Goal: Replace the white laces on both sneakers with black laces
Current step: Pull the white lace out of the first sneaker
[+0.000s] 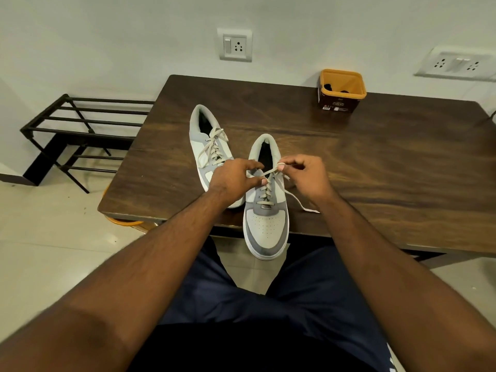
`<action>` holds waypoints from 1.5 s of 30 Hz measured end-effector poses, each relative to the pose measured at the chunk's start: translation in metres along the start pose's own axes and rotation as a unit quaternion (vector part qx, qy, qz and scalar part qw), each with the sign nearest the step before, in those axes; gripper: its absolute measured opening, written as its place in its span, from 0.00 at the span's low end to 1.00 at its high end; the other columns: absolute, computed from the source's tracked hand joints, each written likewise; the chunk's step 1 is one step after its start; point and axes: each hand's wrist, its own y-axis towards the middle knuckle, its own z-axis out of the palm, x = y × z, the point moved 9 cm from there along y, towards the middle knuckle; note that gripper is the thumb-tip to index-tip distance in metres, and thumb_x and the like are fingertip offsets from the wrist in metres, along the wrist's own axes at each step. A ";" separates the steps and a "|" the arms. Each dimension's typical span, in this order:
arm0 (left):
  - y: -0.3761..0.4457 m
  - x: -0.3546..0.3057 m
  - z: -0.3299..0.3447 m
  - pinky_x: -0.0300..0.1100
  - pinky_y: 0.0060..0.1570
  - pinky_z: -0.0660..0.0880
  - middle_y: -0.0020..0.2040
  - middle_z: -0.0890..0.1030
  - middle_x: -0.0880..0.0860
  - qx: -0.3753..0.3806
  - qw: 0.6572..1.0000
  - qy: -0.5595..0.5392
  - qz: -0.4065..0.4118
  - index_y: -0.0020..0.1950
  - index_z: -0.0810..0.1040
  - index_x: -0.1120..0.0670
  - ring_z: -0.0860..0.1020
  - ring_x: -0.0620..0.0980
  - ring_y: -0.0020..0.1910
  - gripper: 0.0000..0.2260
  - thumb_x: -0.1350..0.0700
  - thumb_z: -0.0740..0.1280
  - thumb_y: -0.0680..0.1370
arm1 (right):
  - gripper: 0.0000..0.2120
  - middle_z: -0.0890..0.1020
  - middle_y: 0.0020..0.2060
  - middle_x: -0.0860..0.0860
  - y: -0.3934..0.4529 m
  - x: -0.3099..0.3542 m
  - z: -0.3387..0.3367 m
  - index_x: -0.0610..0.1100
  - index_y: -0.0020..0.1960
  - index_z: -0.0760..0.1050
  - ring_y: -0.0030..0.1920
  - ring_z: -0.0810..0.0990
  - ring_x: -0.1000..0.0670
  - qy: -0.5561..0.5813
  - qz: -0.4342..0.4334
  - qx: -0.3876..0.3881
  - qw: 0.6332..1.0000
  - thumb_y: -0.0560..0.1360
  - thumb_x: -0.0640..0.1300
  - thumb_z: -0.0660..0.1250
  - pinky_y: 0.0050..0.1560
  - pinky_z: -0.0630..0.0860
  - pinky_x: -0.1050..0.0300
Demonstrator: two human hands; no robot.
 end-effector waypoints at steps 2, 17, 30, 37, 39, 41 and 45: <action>0.000 -0.001 -0.001 0.50 0.56 0.77 0.59 0.82 0.47 0.001 1.000 0.001 -0.001 0.62 0.81 0.47 0.80 0.47 0.53 0.19 0.44 0.73 0.73 | 0.10 0.82 0.37 0.52 -0.001 -0.007 -0.008 0.46 0.41 0.81 0.34 0.79 0.61 0.035 0.035 -0.036 0.998 0.73 0.32 0.69 0.37 0.75 0.67; -0.003 -0.003 0.000 0.50 0.57 0.76 0.57 0.82 0.47 -0.012 1.000 0.006 -0.020 0.61 0.80 0.46 0.79 0.47 0.55 0.18 0.43 0.73 0.73 | 0.11 0.77 0.31 0.53 0.003 -0.023 -0.017 0.47 0.36 0.72 0.27 0.68 0.56 0.319 0.231 -0.078 0.916 0.75 0.41 0.58 0.29 0.61 0.61; 0.002 -0.009 0.000 0.56 0.60 0.74 0.57 0.82 0.46 -0.006 0.999 -0.013 -0.031 0.59 0.82 0.46 0.78 0.50 0.58 0.15 0.45 0.71 0.74 | 0.15 0.82 0.42 0.47 0.049 -0.007 -0.095 0.47 0.59 0.71 0.27 0.68 0.55 0.086 0.187 -0.129 0.970 0.77 0.33 0.62 0.26 0.60 0.64; 0.004 -0.030 0.000 0.57 0.65 0.59 0.77 0.65 0.50 -0.028 0.999 0.030 -0.034 0.49 0.83 0.45 0.62 0.57 0.72 0.10 0.41 0.71 0.74 | 0.21 0.79 0.61 0.45 0.041 -0.018 -0.051 0.49 0.69 0.73 0.47 0.81 0.45 -0.477 0.084 0.092 0.870 0.75 0.44 0.68 0.44 0.77 0.57; 0.007 -0.026 0.000 0.54 0.64 0.60 0.74 0.70 0.48 -0.045 0.998 0.007 -0.050 0.44 0.82 0.47 0.65 0.56 0.70 0.04 0.47 0.73 0.74 | 0.18 0.80 0.57 0.45 0.036 -0.009 -0.033 0.48 0.66 0.76 0.52 0.79 0.45 -0.425 0.033 0.089 0.900 0.76 0.40 0.66 0.49 0.74 0.57; 0.008 -0.022 0.001 0.51 0.62 0.67 0.61 0.80 0.47 -0.066 0.994 -0.066 -0.051 0.38 0.80 0.47 0.74 0.53 0.63 0.05 0.53 0.74 0.73 | 0.19 0.79 0.49 0.46 0.025 -0.004 -0.011 0.46 0.63 0.77 0.42 0.78 0.49 -0.242 0.040 0.109 0.963 0.77 0.32 0.61 0.39 0.74 0.59; -0.002 -0.002 -0.005 0.45 0.47 0.78 0.40 0.81 0.48 -0.126 0.949 -0.269 -0.104 0.38 0.78 0.52 0.80 0.47 0.43 0.06 0.61 0.72 0.73 | 0.20 0.81 0.54 0.48 0.009 -0.002 0.014 0.42 0.63 0.77 0.48 0.79 0.54 -0.140 0.039 0.141 0.979 0.77 0.28 0.57 0.42 0.75 0.67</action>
